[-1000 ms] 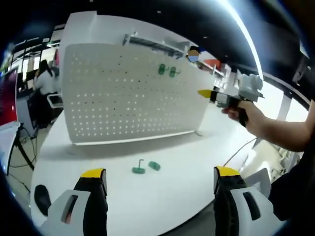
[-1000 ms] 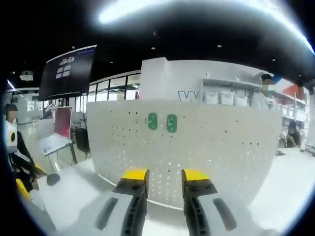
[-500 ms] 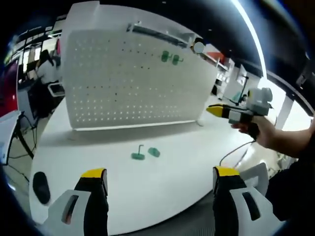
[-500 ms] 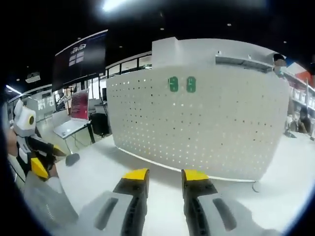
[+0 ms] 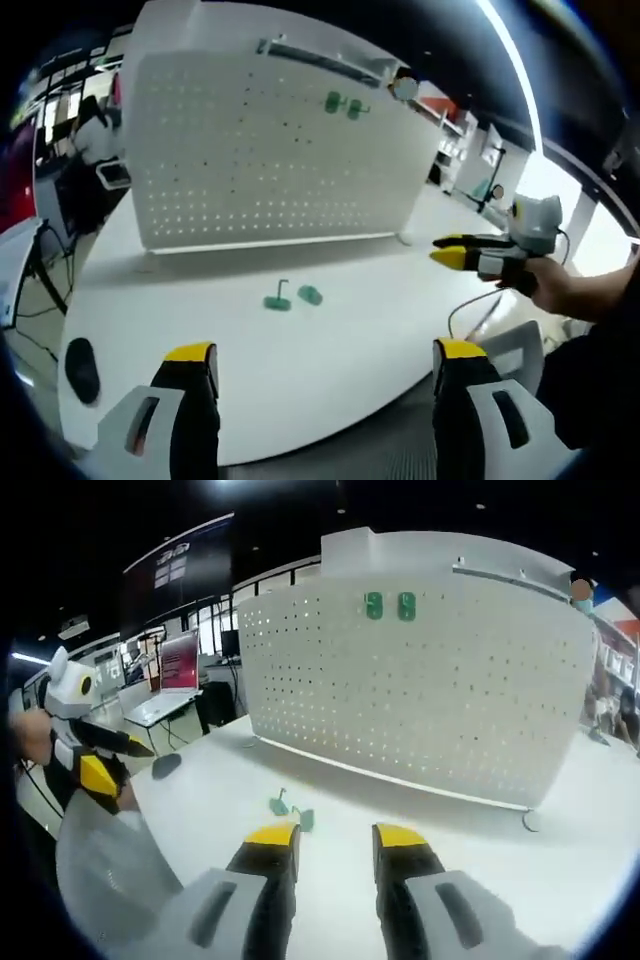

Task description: Insert the hook assembly into the mounting plate slot until the hook locks in place.

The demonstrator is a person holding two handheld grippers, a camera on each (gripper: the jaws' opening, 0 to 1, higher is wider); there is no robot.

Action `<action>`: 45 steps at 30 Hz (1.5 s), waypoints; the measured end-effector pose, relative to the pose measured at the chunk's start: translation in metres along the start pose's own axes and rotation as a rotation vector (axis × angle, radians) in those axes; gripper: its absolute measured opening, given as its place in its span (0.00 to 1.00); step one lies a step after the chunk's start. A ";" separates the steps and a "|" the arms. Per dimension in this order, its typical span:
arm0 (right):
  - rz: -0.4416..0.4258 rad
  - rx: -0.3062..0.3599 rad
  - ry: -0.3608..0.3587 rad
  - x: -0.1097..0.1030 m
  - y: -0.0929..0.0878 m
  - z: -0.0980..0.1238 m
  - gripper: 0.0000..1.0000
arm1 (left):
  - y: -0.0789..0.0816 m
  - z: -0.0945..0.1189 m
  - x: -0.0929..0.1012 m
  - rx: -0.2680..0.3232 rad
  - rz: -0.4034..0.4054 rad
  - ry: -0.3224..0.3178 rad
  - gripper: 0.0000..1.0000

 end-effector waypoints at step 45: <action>-0.054 -0.164 0.172 -0.032 -0.040 -0.018 0.28 | -0.012 -0.005 -0.018 -0.067 0.059 0.040 0.90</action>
Point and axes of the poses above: the point that each gripper's makers call its tool centre point, and the gripper's own axes: z roughly backward along the fingers, x roughly to its right, y roughly out of its top, the point moved 9 cm from there along z, roughly backward along the fingers, and after that the axes turned 2 degrees about y, right-handed, at the moved point
